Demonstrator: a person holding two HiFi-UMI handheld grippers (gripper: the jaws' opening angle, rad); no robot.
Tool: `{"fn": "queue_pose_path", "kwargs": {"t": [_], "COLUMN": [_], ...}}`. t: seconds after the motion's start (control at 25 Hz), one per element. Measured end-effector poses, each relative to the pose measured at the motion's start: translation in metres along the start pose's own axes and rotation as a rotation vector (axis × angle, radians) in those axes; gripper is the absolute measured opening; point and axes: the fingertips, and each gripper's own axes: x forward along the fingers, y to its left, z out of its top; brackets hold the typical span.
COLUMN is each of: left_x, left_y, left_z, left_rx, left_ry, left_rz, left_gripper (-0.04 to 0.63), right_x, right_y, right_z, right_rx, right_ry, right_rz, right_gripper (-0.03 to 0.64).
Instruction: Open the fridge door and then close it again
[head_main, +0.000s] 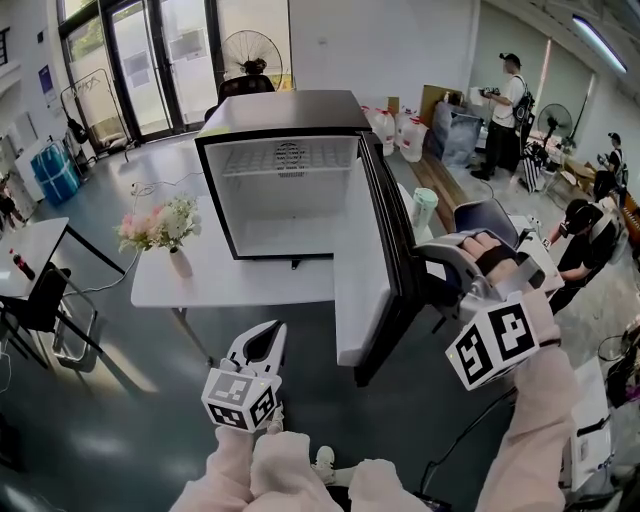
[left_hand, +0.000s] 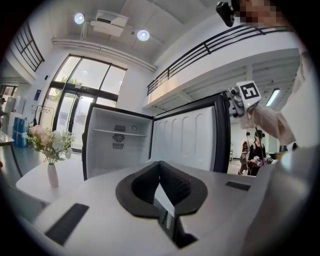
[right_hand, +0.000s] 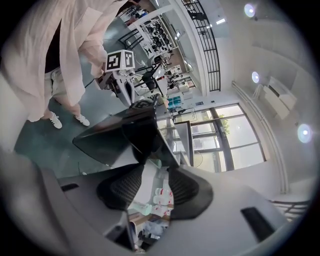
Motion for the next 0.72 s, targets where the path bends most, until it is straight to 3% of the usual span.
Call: {"fn": "queue_pose_path", "kwargs": {"t": [0.72], "left_x": [-0.021], "left_y": [0.016], "left_z": [0.002], "left_rx": [-0.014], "left_ry": [-0.018], "left_rz": [0.05], "left_gripper": [0.011], "right_x": [0.021], "right_y": [-0.013], "right_z": [0.047], "right_rx": [-0.054], "right_ry": [-0.017], "right_rz": [-0.063], "right_gripper": [0.146]}}
